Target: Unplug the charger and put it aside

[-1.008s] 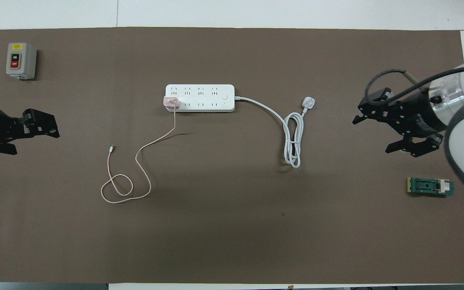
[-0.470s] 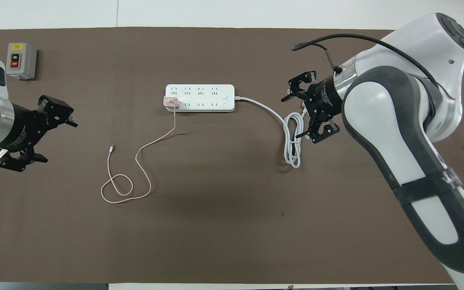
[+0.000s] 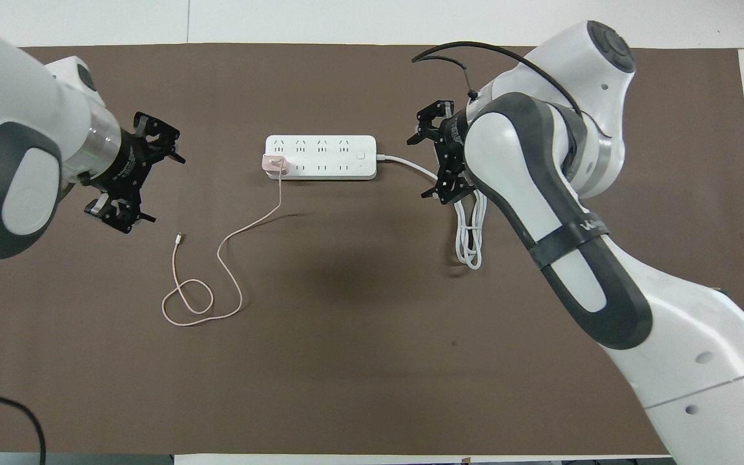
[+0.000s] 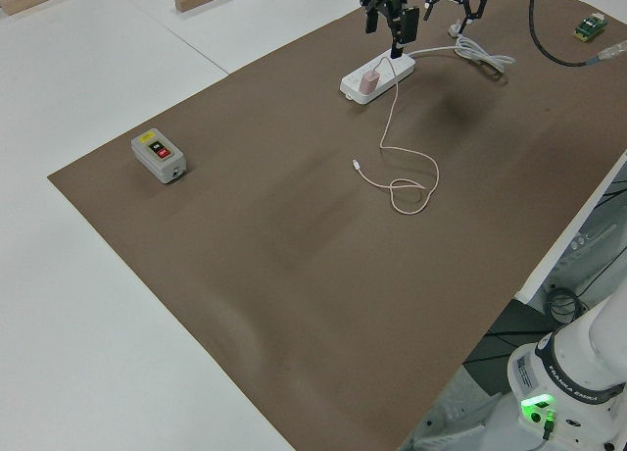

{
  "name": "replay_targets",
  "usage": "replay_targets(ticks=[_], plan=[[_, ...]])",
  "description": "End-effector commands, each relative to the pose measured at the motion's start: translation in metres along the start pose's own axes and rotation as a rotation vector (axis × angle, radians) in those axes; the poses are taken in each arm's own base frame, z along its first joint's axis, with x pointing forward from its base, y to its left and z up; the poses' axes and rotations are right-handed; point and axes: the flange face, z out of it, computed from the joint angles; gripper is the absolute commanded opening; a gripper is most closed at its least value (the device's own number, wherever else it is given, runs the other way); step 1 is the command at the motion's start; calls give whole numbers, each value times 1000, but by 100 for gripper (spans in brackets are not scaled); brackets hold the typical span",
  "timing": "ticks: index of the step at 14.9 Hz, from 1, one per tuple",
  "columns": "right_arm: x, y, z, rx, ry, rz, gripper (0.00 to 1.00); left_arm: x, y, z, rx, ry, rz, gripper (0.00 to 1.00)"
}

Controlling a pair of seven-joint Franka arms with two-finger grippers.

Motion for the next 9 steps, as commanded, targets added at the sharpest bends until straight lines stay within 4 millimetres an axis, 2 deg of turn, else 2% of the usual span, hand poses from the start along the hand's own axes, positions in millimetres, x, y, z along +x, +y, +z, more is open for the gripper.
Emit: replay_targets(ticks=[1, 2, 4, 5, 6, 8, 9], plan=[[-26, -23, 27, 23, -11, -29, 100, 2, 44, 14, 4, 35, -89, 100], [-22, -30, 29, 34, -9, -29, 100, 6, 55, 26, 19, 50, -119, 100], [-16, -34, 28, 53, -9, -18, 100, -3, 71, 46, 8, 75, -173, 100], [-21, -34, 33, 56, -8, -22, 100, -6, 75, 46, -13, 78, -186, 100], [-19, -35, 36, 63, -5, -19, 100, -15, 77, 48, -29, 77, -189, 100], [-10, -38, 54, 84, 2, 16, 100, -18, 82, 56, -68, 65, -200, 100], [-12, -40, 60, 95, -12, 49, 100, -23, 82, 60, -70, 57, -204, 100]])
